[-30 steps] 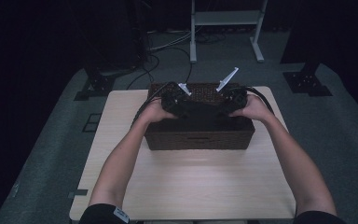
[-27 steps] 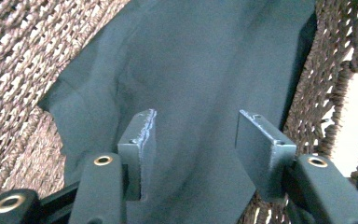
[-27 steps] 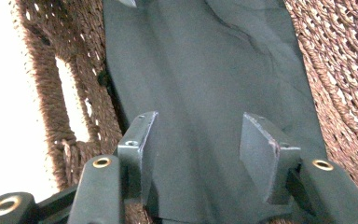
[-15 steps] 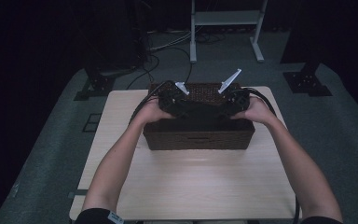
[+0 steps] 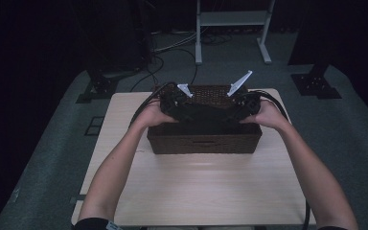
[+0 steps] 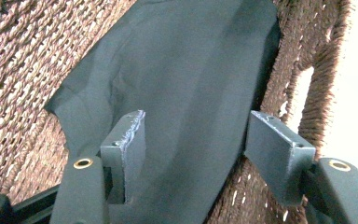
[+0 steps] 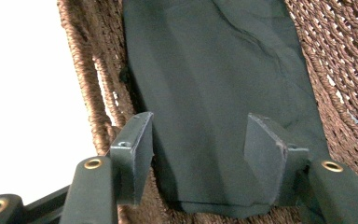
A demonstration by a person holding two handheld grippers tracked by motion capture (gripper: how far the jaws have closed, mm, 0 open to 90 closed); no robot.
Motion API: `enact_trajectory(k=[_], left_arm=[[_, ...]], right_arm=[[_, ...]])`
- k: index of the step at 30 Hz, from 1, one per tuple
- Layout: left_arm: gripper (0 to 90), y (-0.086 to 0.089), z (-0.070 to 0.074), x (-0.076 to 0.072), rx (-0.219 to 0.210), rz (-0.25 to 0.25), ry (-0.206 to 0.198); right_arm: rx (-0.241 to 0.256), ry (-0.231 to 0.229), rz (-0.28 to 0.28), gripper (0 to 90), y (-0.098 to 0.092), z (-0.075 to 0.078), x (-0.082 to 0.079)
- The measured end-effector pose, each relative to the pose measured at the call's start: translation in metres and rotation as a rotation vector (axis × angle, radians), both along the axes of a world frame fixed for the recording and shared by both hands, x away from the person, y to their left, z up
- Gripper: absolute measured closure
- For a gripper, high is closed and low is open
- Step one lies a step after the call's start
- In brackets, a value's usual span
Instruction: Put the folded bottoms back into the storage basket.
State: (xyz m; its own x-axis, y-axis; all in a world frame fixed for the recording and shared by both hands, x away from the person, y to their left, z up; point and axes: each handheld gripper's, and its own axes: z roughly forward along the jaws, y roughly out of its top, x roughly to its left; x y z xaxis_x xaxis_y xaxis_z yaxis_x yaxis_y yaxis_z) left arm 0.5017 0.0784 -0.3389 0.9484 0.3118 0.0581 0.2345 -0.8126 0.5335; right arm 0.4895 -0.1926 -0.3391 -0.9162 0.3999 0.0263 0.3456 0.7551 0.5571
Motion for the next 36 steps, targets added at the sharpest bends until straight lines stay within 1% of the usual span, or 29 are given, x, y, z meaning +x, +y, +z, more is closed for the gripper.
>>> enact_trajectory(k=[2, 4, 5, 6, 8, 10, 11, 14, 17, 18, 19, 20, 21, 25, 27, 30, 31, 34, 36], left_arm=[[36.5, 0.001, 0.001, -0.001, 0.001, -0.002, 0.001], [36.2, 0.000, 0.002, -0.004, -0.011, -0.005, 0.004], [36.0, 0.000, 0.003, -0.005, 0.001, -0.018, 0.003], [35.7, 0.000, 0.003, -0.007, -0.012, -0.011, 0.004], [35.6, 0.000, 0.004, -0.008, -0.007, -0.021, 0.000], [35.8, 0.001, 0.004, -0.008, -0.012, -0.017, 0.000], [35.7, 0.002, 0.003, -0.009, -0.024, -0.014, 0.002], [35.7, 0.002, 0.002, -0.012, -0.016, -0.019, 0.000], [35.7, 0.002, 0.001, -0.015, -0.030, -0.013, 0.000], [35.7, 0.003, 0.001, -0.016, -0.024, -0.018, -0.004], [35.6, 0.003, 0.001, -0.017, -0.020, -0.018, 0.001], [35.1, 0.003, 0.001, -0.018, -0.025, -0.012, 0.001], [35.0, 0.004, 0.002, -0.019, -0.013, -0.019, -0.005], [34.9, 0.007, 0.004, -0.024, -0.039, -0.018, -0.010], [34.7, 0.008, 0.004, -0.027, -0.032, -0.023, -0.014], [34.3, 0.010, 0.003, -0.030, -0.042, -0.018, -0.013], [34.3, 0.011, 0.003, -0.031, -0.036, -0.020, -0.008], [33.9, 0.011, 0.003, -0.035, -0.023, -0.024, -0.012], [33.9, 0.011, 0.004, -0.038, -0.034, -0.025, -0.020]], right_arm=[[-0.002, -0.004, 0.006, 41.3, -0.001, 0.001, -0.002], [0.003, -0.005, 0.005, 41.3, -0.002, 0.002, -0.005], [0.003, -0.005, 0.004, 41.2, -0.003, 0.003, -0.005], [0.004, -0.008, 0.003, 41.2, -0.004, 0.004, -0.007], [0.008, -0.006, 0.000, 41.1, -0.006, 0.005, -0.008], [0.010, -0.012, -0.003, 41.0, -0.009, 0.006, -0.011], [0.010, -0.014, -0.004, 40.9, -0.009, 0.007, -0.011], [0.015, -0.016, -0.004, 40.8, -0.012, 0.007, -0.015], [0.014, -0.020, 0.001, 40.8, -0.012, 0.008, -0.018], [0.015, -0.019, 0.001, 40.7, -0.012, 0.008, -0.019], [0.017, -0.019, 0.003, 40.6, -0.012, 0.008, -0.020], [0.015, -0.022, 0.003, 40.6, -0.013, 0.008, -0.021], [0.018, -0.022, 0.004, 40.6, -0.013, 0.009, -0.022], [0.020, -0.024, 0.005, 40.6, -0.014, 0.010, -0.026], [0.023, -0.024, 0.005, 40.5, -0.016, 0.009, -0.028], [0.025, -0.023, 0.004, 40.5, -0.017, 0.008, -0.032], [0.025, -0.021, 0.002, 40.5, -0.018, 0.008, -0.034], [0.023, -0.024, 0.004, 40.5, -0.019, 0.008, -0.037], [0.023, -0.026, 0.003, 40.5, -0.020, 0.008, -0.040]])
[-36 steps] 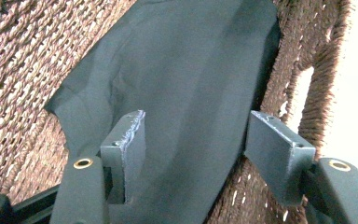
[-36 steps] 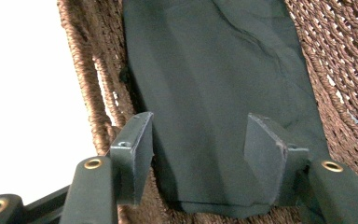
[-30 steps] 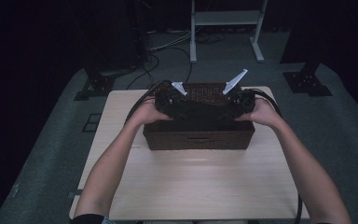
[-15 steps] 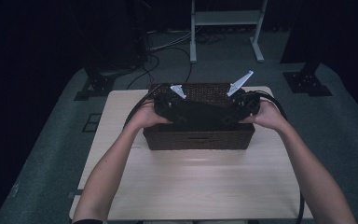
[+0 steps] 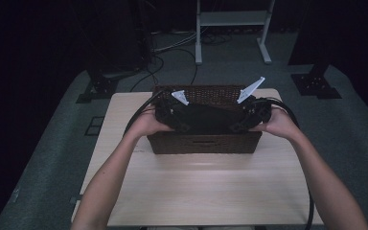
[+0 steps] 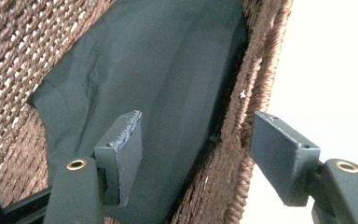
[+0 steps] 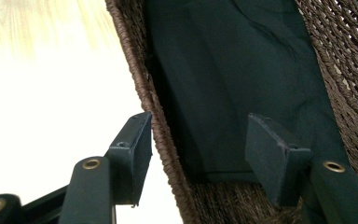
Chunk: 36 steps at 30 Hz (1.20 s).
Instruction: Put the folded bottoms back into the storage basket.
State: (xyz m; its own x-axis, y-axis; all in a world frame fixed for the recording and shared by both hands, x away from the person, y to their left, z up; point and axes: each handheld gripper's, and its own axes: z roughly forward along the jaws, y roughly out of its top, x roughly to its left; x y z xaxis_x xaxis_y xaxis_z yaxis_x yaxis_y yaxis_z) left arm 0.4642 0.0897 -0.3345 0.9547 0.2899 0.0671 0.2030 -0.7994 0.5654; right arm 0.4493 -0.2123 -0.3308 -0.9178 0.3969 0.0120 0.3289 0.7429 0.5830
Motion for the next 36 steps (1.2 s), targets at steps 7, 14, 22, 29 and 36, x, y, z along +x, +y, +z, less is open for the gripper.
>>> enact_trajectory(k=[7, 14, 22, 29, 36], left_arm=[[33.5, 0.003, -0.001, -0.009, -0.009, -0.006, -0.006], [33.0, 0.006, -0.002, -0.015, -0.013, -0.007, -0.010], [32.0, 0.011, -0.004, -0.024, -0.012, -0.008, -0.015], [31.6, 0.014, -0.006, -0.032, -0.019, -0.011, -0.022], [29.1, 0.015, -0.007, -0.039, -0.024, -0.020, -0.022]], right_arm=[[0.008, -0.008, 0.004, 40.5, -0.002, 0.002, -0.009], [0.006, -0.009, 0.007, 40.4, -0.004, 0.001, -0.016], [0.010, -0.016, 0.005, 40.1, -0.008, 0.001, -0.025], [0.014, -0.022, 0.014, 38.6, -0.008, -0.001, -0.032], [0.011, -0.027, 0.018, 36.2, -0.004, 0.000, -0.039]])
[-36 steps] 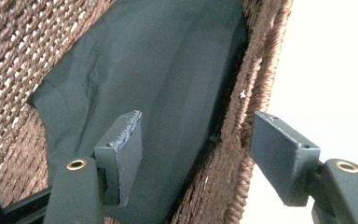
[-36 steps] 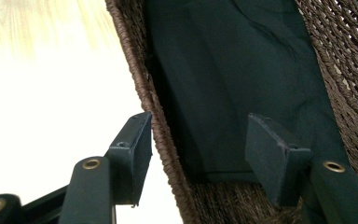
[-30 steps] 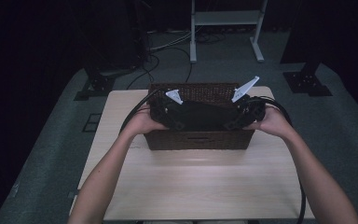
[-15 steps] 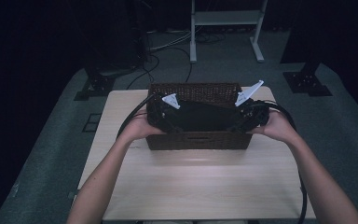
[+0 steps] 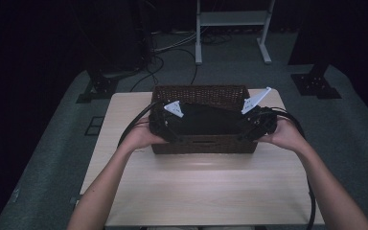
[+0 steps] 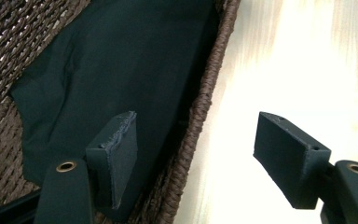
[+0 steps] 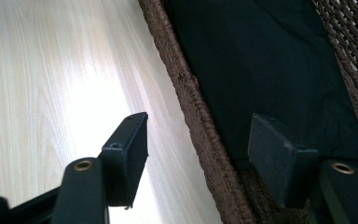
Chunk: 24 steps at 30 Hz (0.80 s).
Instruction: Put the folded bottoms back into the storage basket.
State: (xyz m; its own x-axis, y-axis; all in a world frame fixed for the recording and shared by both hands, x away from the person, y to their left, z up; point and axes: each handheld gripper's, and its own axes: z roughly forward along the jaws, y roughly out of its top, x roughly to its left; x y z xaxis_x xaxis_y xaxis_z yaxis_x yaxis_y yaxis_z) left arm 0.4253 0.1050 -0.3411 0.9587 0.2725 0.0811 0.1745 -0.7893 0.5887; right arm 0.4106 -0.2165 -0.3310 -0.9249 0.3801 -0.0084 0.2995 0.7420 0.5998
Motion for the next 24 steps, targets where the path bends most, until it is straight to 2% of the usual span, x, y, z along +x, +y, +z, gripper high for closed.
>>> enact_trajectory(k=[8, 19, 24], left_arm=[[26.2, 0.003, -0.002, -0.007, -0.001, 0.003, -0.012], [22.5, 0.004, -0.007, -0.017, -0.004, -0.004, -0.002], [20.9, 0.004, -0.007, -0.021, -0.012, -0.003, -0.011]], right_arm=[[0.001, -0.009, -0.009, 32.0, -0.001, -0.004, -0.005], [0.007, -0.012, -0.015, 27.8, -0.001, -0.006, -0.013], [0.009, -0.007, -0.018, 26.4, -0.002, -0.011, -0.015]])
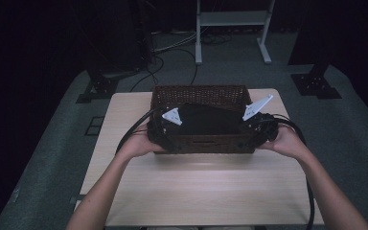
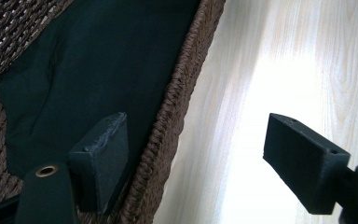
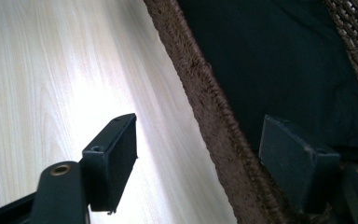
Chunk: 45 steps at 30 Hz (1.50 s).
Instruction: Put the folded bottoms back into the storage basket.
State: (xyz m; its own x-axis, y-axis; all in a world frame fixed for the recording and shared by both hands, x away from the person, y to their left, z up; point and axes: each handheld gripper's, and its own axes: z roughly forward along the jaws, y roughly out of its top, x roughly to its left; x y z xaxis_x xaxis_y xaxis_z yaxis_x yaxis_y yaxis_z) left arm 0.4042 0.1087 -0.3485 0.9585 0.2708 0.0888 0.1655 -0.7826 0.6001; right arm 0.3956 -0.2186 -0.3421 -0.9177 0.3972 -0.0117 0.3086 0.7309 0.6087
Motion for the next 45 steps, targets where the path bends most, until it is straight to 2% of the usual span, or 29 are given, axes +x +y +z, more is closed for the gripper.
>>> enact_trajectory(k=[9, 18, 25, 29, 45], left_arm=[[18.1, 0.002, -0.003, -0.007, -0.014, 0.001, 0.001], [16.6, 0.004, -0.008, -0.015, -0.008, -0.003, 0.001], [16.6, 0.008, -0.014, -0.018, -0.008, 0.007, 0.010], [15.8, 0.010, -0.017, -0.021, -0.009, 0.016, 0.001], [15.2, 0.017, -0.030, -0.036, -0.033, 0.037, 0.004]], right_arm=[[0.004, 0.006, -0.004, 25.6, -0.002, -0.009, -0.006], [0.007, 0.011, -0.001, 25.2, -0.005, -0.015, -0.013], [0.015, 0.017, -0.003, 25.0, -0.007, -0.021, -0.018], [0.017, 0.024, -0.010, 24.9, -0.007, -0.025, -0.022], [0.020, 0.036, -0.023, 23.9, -0.010, -0.039, -0.031]])
